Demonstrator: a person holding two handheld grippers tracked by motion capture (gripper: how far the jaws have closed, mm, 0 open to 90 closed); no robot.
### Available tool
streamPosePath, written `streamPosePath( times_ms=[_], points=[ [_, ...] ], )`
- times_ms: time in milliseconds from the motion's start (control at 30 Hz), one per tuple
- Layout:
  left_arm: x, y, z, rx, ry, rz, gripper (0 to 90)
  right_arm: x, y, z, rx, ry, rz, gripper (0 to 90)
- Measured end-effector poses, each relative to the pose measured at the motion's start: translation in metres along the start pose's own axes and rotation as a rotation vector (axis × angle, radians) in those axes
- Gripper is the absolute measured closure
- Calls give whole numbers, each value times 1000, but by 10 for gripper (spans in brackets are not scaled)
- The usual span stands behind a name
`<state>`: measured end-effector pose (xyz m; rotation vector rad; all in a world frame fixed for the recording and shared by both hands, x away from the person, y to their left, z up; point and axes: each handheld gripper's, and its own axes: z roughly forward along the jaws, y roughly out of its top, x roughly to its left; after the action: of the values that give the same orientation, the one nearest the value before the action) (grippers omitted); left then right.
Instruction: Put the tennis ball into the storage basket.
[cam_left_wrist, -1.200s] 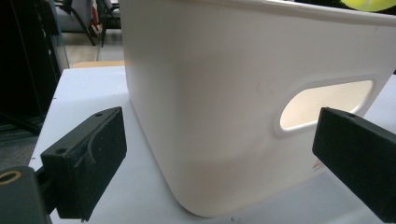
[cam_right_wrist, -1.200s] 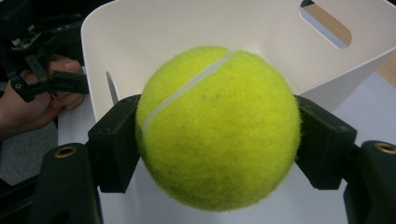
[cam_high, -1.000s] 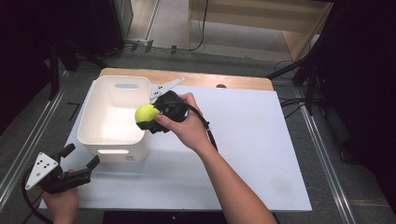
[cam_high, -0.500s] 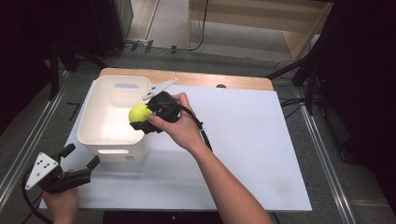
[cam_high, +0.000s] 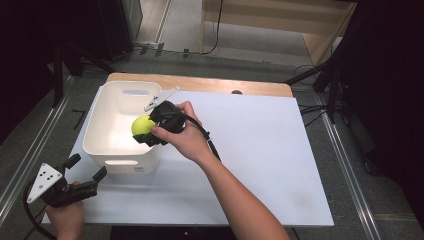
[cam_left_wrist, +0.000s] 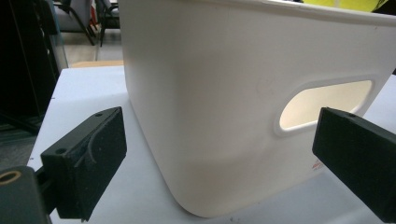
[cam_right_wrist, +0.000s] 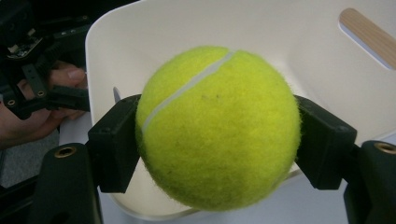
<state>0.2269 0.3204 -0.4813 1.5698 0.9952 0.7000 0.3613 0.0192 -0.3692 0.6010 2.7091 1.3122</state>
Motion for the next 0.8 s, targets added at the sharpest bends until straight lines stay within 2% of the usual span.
streamPosePath(
  times_ms=[533,633,700,767,800],
  points=[
    [0,0,0,-3,-1,-3,29,4,-3,21,99,17,-44,234],
    [0,0,0,-4,-2,-3,29,4,-4,21,90,13,-51,212],
    [0,0,0,-4,-1,-3,28,6,-4,17,56,-17,-41,112],
    [-1,0,0,-4,-1,-3,29,6,-3,15,46,-24,-41,110],
    [-1,0,0,-3,-1,-3,28,7,-3,12,36,-45,-36,106]
  ],
)
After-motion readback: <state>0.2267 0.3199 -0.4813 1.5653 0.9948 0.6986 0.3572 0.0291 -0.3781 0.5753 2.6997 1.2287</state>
